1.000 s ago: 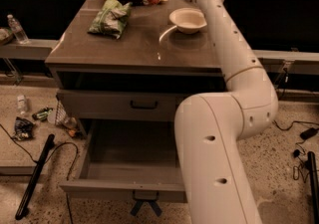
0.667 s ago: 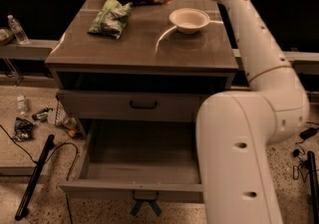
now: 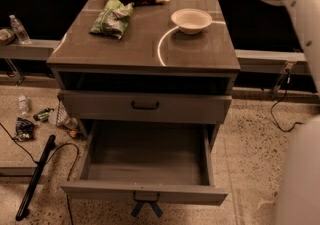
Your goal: Place coke can into middle drawer
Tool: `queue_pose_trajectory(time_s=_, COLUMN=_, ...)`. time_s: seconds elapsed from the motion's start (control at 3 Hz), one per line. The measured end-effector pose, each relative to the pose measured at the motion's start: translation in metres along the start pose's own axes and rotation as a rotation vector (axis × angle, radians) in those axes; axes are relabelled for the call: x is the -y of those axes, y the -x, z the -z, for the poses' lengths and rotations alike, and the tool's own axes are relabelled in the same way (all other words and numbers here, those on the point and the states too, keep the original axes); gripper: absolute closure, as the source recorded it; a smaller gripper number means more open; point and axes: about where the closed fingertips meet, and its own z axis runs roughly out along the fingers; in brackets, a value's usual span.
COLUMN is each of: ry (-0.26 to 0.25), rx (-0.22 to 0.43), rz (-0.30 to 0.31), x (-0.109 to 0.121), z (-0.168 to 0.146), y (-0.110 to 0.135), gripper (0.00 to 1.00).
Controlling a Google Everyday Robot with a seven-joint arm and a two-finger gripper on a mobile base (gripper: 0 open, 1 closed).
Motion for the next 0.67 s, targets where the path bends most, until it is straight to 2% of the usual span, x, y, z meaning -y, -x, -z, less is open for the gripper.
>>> queue_pose_trajectory(time_s=0.33, ry=0.098, rx=-0.007, rz=-0.039, x=-0.041, z=0.042, y=-0.029, gripper=1.0)
queue_pose_trajectory(time_s=0.67, ry=0.145, rx=-0.03, rz=-0.063, x=-0.062, z=0.05, y=-0.05, gripper=1.0)
